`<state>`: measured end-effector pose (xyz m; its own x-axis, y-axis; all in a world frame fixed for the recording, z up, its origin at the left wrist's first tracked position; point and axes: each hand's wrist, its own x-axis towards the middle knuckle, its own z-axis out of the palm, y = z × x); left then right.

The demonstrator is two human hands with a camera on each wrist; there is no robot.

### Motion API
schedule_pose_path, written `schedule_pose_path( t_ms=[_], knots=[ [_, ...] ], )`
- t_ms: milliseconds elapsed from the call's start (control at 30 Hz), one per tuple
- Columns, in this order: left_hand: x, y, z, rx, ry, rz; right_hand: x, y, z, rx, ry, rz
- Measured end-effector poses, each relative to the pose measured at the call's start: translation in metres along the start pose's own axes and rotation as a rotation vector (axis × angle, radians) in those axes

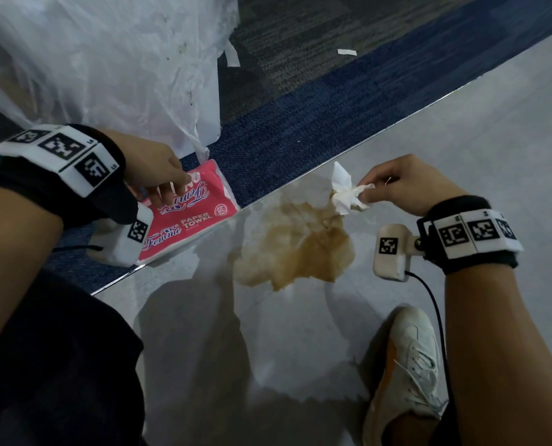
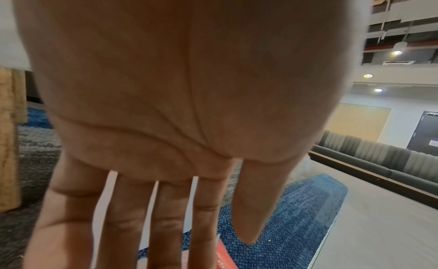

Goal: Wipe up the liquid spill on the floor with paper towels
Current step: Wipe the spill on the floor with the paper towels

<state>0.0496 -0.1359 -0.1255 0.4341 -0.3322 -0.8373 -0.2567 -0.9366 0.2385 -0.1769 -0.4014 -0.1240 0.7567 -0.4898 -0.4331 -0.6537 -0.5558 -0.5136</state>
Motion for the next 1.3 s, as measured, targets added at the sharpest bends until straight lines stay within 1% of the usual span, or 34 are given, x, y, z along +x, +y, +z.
schedule_pose_path(
  t_ms=[200,500,800,1100,1300],
  knots=[
    [-0.003,0.000,0.001,0.008,-0.003,-0.006,0.001,0.004,0.001,0.099,-0.007,0.029],
    [-0.004,0.000,0.001,0.004,0.010,-0.007,0.007,0.007,-0.002,0.241,-0.001,0.023],
    [-0.003,-0.002,0.001,-0.001,0.011,-0.001,0.009,0.014,0.012,0.198,-0.030,0.055],
    [-0.004,-0.001,0.000,0.005,0.015,0.017,-0.004,-0.003,-0.006,0.274,-0.006,-0.007],
    [-0.006,-0.002,0.000,-0.006,0.023,0.032,-0.016,-0.024,-0.028,0.325,0.043,-0.094]
  ],
)
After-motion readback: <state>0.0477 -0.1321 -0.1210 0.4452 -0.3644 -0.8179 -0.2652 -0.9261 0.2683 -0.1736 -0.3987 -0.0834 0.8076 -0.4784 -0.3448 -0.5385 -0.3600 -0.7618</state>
